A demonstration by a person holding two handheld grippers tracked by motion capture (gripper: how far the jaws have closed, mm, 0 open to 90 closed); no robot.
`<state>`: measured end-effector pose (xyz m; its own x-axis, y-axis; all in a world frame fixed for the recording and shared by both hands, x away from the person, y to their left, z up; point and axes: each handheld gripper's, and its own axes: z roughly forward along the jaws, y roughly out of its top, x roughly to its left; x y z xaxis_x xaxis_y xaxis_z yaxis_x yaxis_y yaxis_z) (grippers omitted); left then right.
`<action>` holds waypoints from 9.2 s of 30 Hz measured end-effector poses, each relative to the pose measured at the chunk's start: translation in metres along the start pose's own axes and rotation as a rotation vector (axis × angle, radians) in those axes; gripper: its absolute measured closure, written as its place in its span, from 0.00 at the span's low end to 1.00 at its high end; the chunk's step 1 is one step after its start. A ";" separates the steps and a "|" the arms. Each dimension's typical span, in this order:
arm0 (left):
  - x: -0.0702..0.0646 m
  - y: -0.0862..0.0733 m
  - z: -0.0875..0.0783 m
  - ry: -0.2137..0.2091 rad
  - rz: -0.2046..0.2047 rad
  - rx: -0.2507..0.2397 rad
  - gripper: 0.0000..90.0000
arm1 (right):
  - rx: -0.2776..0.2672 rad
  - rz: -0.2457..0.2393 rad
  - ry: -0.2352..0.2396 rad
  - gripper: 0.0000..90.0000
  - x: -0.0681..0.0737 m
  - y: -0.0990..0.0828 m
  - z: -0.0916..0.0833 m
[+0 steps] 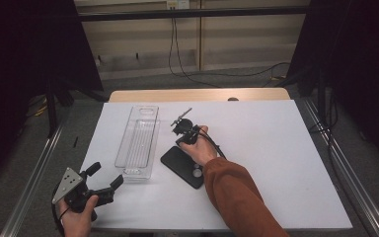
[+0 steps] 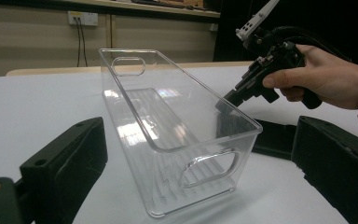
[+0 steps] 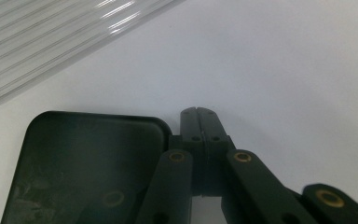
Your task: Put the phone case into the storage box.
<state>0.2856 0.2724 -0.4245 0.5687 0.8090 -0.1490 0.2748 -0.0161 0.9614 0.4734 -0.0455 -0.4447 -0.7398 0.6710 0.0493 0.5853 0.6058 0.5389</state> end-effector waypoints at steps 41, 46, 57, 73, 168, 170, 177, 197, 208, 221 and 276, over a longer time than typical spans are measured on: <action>0.000 0.000 -0.001 -0.002 -0.003 0.002 0.04 | 0.016 -0.161 0.104 1.00 0.041 0.000 -0.001; 0.001 0.000 -0.001 -0.001 -0.002 0.001 0.04 | 0.013 -0.177 0.124 1.00 0.046 -0.001 -0.001; 0.000 0.000 -0.001 -0.002 -0.003 0.001 0.04 | 0.020 -0.199 0.175 1.00 0.055 -0.008 -0.006; 0.000 0.000 0.000 -0.006 -0.005 0.005 0.04 | 0.050 -0.226 0.213 1.00 0.070 -0.012 -0.011; -0.002 0.000 0.005 -0.007 -0.006 0.016 0.04 | 0.044 -0.047 0.312 1.00 0.057 -0.149 -0.100; -0.002 0.000 0.005 -0.008 -0.005 0.017 0.04 | 0.030 -0.036 0.303 1.00 0.053 -0.155 -0.104; -0.002 0.001 0.006 -0.007 -0.002 0.017 0.04 | -0.004 -0.004 0.279 1.00 0.046 -0.164 -0.115; -0.002 0.001 0.007 -0.007 -0.003 0.017 0.04 | 0.016 -0.009 0.284 1.00 0.057 -0.175 -0.114; -0.002 0.001 0.007 -0.006 -0.003 0.019 0.04 | -0.002 0.022 0.226 1.00 0.044 -0.188 -0.123; -0.002 0.001 0.007 -0.007 -0.003 0.018 0.04 | -0.036 0.058 0.203 1.00 0.032 -0.196 -0.127; 0.000 0.000 0.005 -0.007 -0.003 0.022 0.04 | -0.089 0.117 0.065 0.06 0.001 -0.182 -0.147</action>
<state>0.2898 0.2695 -0.4255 0.5732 0.8050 -0.1531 0.2934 -0.0272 0.9556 0.3175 -0.2175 -0.4189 -0.6898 0.7040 0.1690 0.6393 0.4827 0.5985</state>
